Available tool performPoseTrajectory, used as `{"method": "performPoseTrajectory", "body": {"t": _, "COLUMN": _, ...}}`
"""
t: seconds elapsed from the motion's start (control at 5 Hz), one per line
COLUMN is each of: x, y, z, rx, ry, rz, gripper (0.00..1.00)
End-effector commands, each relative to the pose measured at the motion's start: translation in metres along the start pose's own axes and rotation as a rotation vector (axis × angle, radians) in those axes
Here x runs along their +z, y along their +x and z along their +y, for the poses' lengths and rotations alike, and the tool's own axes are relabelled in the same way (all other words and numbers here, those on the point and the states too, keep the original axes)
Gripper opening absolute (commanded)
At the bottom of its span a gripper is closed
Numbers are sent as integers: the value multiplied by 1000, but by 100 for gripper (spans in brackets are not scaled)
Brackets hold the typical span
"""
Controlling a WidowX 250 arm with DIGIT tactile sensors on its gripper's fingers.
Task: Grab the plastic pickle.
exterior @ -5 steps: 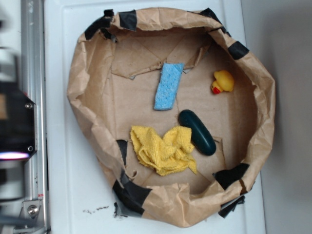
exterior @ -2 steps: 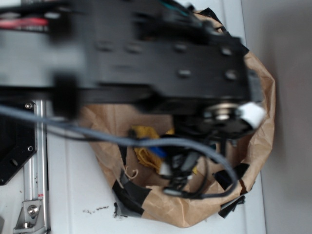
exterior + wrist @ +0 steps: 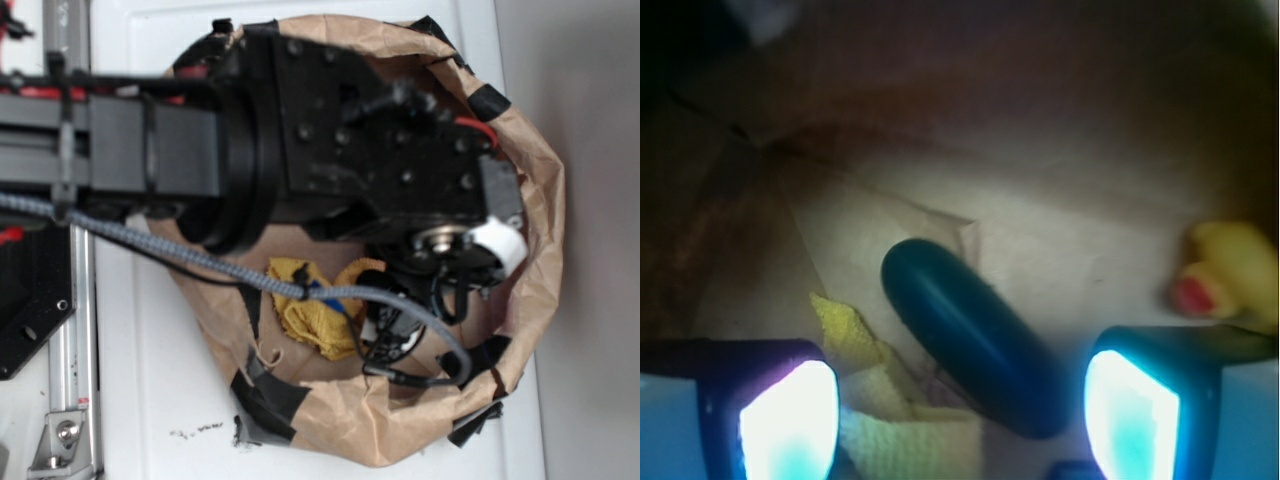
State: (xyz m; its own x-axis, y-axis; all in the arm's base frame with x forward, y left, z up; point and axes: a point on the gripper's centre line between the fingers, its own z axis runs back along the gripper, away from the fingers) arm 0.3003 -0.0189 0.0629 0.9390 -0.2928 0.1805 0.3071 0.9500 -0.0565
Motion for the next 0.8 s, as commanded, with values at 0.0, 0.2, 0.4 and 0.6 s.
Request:
{"method": "performPoseTrajectory", "body": {"t": 0.0, "x": -31, "y": 4, "z": -18, "rx": -140, "ry": 114, "rz": -36, "gripper": 100}}
{"method": "performPoseTrajectory", "body": {"t": 0.2, "x": -21, "y": 7, "z": -7, "rx": -128, "ry": 107, "rz": -50, "gripper": 93}}
{"method": "performPoseTrajectory", "body": {"t": 0.4, "x": -19, "y": 16, "z": 29, "rx": -35, "ry": 111, "rz": -21, "gripper": 0}}
{"method": "performPoseTrajectory", "body": {"t": 0.6, "x": -15, "y": 16, "z": 42, "rx": 4, "ry": 123, "rz": -25, "gripper": 0}}
